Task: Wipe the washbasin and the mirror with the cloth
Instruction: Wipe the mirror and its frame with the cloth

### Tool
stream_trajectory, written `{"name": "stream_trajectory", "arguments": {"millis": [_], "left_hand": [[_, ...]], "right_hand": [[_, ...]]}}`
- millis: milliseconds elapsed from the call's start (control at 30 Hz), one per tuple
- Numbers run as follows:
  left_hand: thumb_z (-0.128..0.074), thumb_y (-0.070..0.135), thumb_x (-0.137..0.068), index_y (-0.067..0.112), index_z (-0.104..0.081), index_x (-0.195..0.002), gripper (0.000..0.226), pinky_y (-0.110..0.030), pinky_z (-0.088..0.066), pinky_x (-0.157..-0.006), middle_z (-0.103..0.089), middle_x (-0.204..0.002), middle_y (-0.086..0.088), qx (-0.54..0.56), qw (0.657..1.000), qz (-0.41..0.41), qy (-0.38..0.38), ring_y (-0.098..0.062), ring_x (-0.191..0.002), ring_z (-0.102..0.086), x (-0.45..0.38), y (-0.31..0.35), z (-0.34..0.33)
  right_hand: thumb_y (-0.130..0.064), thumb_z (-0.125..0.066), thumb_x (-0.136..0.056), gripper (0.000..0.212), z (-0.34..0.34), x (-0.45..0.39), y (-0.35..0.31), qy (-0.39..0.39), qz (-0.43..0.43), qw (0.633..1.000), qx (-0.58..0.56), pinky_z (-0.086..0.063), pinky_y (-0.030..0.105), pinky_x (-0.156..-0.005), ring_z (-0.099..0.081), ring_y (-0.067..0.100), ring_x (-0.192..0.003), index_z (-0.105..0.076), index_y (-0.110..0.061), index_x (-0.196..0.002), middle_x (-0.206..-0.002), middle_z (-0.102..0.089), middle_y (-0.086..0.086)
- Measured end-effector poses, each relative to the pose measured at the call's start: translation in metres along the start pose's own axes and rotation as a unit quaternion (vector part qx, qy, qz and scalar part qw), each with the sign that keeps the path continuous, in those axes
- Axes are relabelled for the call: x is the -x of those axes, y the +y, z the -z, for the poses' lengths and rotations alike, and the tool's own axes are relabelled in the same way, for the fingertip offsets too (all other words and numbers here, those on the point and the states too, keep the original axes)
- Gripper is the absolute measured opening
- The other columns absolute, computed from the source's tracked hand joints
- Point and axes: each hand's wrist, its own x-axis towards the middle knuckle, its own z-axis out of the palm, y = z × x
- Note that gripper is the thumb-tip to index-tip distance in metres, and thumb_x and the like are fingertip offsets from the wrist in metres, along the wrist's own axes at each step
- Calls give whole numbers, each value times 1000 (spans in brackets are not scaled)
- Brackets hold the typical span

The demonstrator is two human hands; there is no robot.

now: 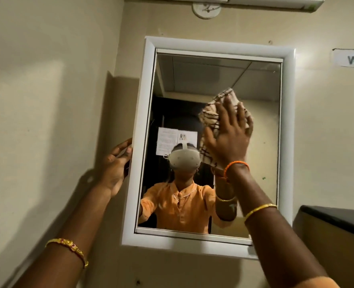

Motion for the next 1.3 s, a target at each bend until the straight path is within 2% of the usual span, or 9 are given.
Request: {"name": "stream_trajectory", "arguments": {"millis": [100,233,367,567,733,900,1033,1167,1300], "left_hand": [[-45,14,-97,30,-62,-111,27,-19,-56,-69,-70,-95,11,-30,999,-15,17,-3,-82,-64,6,2,-8],[-49,32,-95,21,-54,-126,34,-42,-46,-101,-61,-123,-8,-89,993,-61,48,-24,-110,-59,14,2,-19],[-56,46,-88,29,-53,-127,43,-59,-47,-95,-62,-118,-23,-156,980,-116,45,-44,-111,-58,20,-13,-23],[-52,35,-93,39,-60,-115,23,-20,-54,-66,-66,-73,18,-153,971,-156,94,2,-67,-62,13,-25,-25],[-45,16,-98,30,-55,-111,21,0,-40,-44,-60,-53,24,-133,975,-156,91,11,-45,-54,21,-19,-37],[-45,21,-98,18,-54,-124,28,1,-42,-48,-64,-61,23,-156,971,-157,95,13,-53,-57,23,-18,-36],[-44,21,-99,20,-52,-127,29,-1,-42,-48,-55,-73,9,-169,969,-156,94,14,-52,-56,27,-15,-38],[-44,26,-98,19,-52,-129,33,-13,-47,-63,-60,-75,16,-184,965,-154,106,16,-60,-58,25,-17,-35],[-42,23,-99,14,-49,-133,36,0,-44,-54,-56,-79,11,-183,967,-149,100,16,-58,-57,27,-14,-38]], "right_hand": [[-53,-37,-76,72,17,7,35,17,-72,997,-10,-7,48,-118,-18,24,-146,-40,-26,-142,-156,-27,-3],[-52,-44,-76,70,21,5,22,23,-179,983,-27,-2,52,-117,-9,22,-147,-38,-31,-143,-158,-19,-8],[-65,-36,-81,71,4,3,-28,-7,-169,985,-42,2,57,-115,0,25,-148,-34,-33,-145,-160,-12,-5],[-55,-39,-89,54,-6,4,-21,-29,-3,1000,3,-5,55,-115,-15,30,-146,-45,-33,-138,-155,-29,-2],[-52,-40,-90,56,15,-33,22,-23,-92,996,0,3,51,-116,-9,24,-147,-37,-34,-143,-158,-20,-7],[-49,-41,-90,56,31,-38,54,-9,-177,984,8,1,49,-117,-9,21,-147,-36,-33,-143,-158,-19,-8],[-49,-39,-86,59,32,21,64,26,-173,985,4,-2,49,-117,-12,23,-147,-41,-30,-142,-157,-25,-4],[-49,-37,-87,61,33,101,69,35,-175,984,10,-6,50,-117,-16,24,-146,-42,-24,-142,-156,-28,1],[-48,-38,-85,62,32,131,63,36,-201,979,7,-6,52,-116,-16,23,-146,-45,-21,-141,-155,-29,1]]}}
